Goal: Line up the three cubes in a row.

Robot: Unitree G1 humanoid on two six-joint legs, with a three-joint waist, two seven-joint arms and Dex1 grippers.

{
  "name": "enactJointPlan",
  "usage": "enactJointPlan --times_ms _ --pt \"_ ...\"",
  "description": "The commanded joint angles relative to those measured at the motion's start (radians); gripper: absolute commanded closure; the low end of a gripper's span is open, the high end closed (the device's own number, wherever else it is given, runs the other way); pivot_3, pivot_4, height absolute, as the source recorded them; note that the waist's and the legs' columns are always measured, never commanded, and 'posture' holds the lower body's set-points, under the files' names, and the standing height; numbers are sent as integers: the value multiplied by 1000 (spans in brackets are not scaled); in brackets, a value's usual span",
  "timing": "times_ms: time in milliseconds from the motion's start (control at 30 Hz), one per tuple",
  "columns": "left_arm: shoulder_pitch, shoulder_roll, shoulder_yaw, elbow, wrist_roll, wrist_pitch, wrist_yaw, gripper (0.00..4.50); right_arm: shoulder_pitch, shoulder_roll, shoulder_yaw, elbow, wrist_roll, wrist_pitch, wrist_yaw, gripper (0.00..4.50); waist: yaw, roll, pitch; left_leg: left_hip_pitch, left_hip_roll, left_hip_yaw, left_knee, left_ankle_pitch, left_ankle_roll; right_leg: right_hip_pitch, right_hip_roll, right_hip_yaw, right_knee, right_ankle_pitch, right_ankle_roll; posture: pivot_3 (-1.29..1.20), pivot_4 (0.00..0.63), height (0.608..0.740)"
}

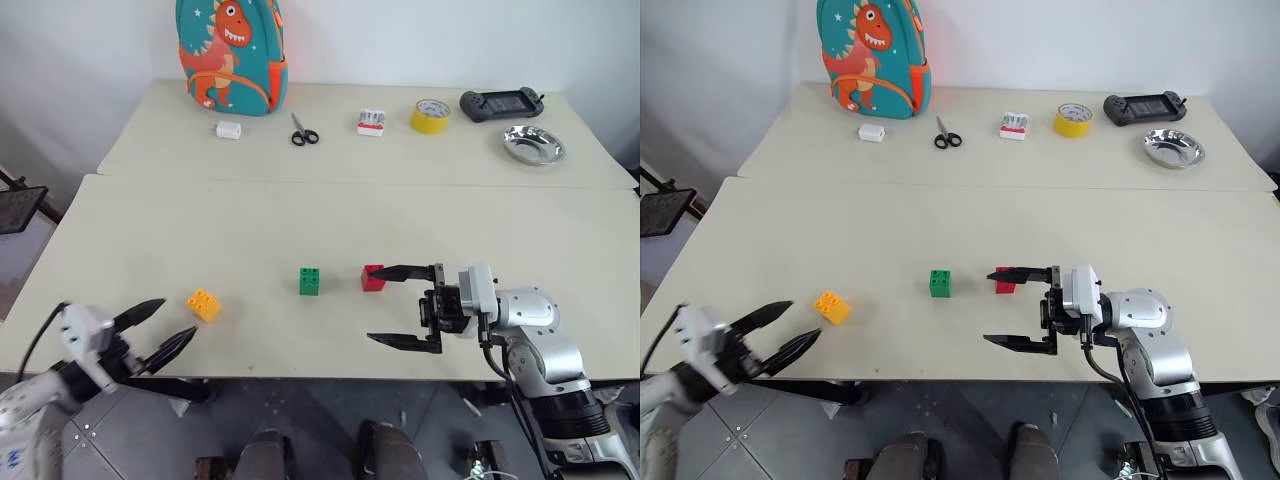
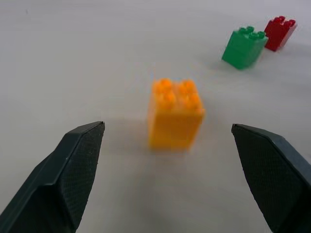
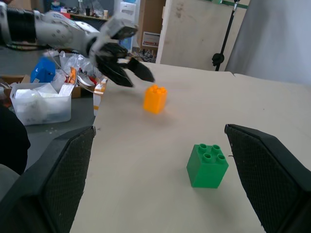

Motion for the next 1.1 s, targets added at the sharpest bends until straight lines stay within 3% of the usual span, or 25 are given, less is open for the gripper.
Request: enactJointPlan --times_ms 33,333,500,633,733,900,1100 --pt "-19 -6 -35 27 0 -24 5 433 22 -4 -22 -38 9 -9 -15 0 -6 0 0 0 0 0 0 0 0 0 0 0 0 0 0 0 150 740" --pt "-86 56 -89 117 -15 -75 -84 3020 79 -19 -59 -46 -5 -29 -56 0 0 0 0 0 1 3 -1 0 0 -2 0 0 0 0 0 0 150 740" --pt "-272 123 -185 240 0 -105 -230 3016 111 -30 -96 -46 -17 -47 -92 0 6 0 0 -1 0 3 0 0 0 -2 0 0 0 0 0 0 150 740" --pt "-636 98 -385 565 143 -259 -401 3016 165 -45 -133 -73 -19 -48 -127 0 25 0 0 -1 0 4 1 0 0 -2 0 -1 0 0 0 0 150 740" --pt "-811 57 -458 787 204 -362 -487 3016 195 -57 -147 -94 -18 -46 -138 0 22 0 -1 -1 -1 6 1 1 1 -2 0 -1 -1 0 0 0 150 740" --pt "-965 38 -519 1040 273 -487 -600 3016 233 -67 -168 -126 -17 -44 -161 0 -14 0 0 0 0 10 -5 0 1 -5 0 -2 -3 1 1 0 150 740" --pt "-1017 71 -556 1095 261 -512 -690 3016 273 -76 -184 -136 -13 -42 -168 0 -8 -1 0 -1 0 10 -2 0 2 -4 0 -2 -3 1 1 0 150 740"
